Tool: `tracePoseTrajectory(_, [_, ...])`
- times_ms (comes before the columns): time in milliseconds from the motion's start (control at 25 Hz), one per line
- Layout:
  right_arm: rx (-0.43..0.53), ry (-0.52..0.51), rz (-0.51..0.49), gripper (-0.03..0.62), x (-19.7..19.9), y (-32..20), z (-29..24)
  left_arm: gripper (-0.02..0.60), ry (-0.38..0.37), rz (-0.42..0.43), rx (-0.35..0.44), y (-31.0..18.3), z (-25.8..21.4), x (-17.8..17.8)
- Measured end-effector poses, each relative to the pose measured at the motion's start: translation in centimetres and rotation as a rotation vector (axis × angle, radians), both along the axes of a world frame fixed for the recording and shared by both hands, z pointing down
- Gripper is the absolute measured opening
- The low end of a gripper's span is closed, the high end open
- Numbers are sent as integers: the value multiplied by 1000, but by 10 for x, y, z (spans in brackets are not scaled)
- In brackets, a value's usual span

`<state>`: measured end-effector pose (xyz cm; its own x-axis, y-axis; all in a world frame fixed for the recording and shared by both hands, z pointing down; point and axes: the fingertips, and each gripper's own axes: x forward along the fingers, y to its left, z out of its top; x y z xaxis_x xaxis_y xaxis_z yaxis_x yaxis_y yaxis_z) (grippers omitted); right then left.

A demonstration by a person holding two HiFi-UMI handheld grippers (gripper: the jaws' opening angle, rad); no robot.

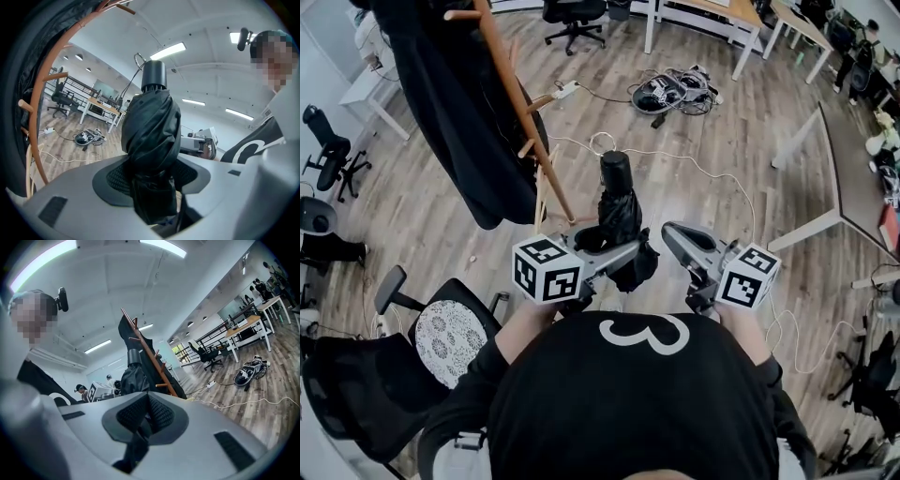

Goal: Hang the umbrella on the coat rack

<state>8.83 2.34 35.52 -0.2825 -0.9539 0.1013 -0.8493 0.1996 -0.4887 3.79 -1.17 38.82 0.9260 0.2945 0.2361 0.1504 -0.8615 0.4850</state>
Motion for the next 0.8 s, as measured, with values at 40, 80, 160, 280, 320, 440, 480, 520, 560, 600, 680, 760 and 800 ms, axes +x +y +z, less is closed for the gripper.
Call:
tracePoseTrajectory(40, [-4,0,-6,26,4,-10,0,249,0,-6,-5,-9,0,3])
tracePoseTrajectory(80, [-8,-1,-13,26,8,-19,1,249,1,-12,-9,-17,0,7])
tracePoseTrajectory(160, [-15,-2,-28,26,14,-37,2,249,2,-25,-12,-34,1,12])
tracePoseTrajectory(280, [-24,-7,-53,26,20,-66,7,249,2,-49,-16,-60,3,18])
tracePoseTrajectory(320, [-26,-10,-62,26,22,-75,8,249,2,-56,-20,-68,5,19])
tracePoseTrajectory(440, [-29,-16,-87,26,27,-99,13,249,-6,-73,-17,-90,8,25])
tracePoseTrajectory(480, [-30,-17,-93,26,29,-107,14,249,-9,-79,-13,-97,8,27])
tracePoseTrajectory(520, [-28,-18,-98,26,32,-114,13,249,-12,-85,-10,-103,8,29])
tracePoseTrajectory(560, [-25,-19,-103,26,34,-122,12,249,-14,-90,-7,-111,8,31])
tracePoseTrajectory(600, [-20,-19,-108,26,36,-130,11,249,-16,-95,-4,-118,7,32])
tracePoseTrajectory(680, [-10,-21,-113,26,38,-142,9,249,-20,-102,1,-130,6,33])
tracePoseTrajectory(760, [0,-24,-118,26,41,-149,8,249,-21,-108,10,-137,5,34])
tracePoseTrajectory(800, [6,-26,-122,26,43,-152,9,249,-21,-112,15,-138,5,34])
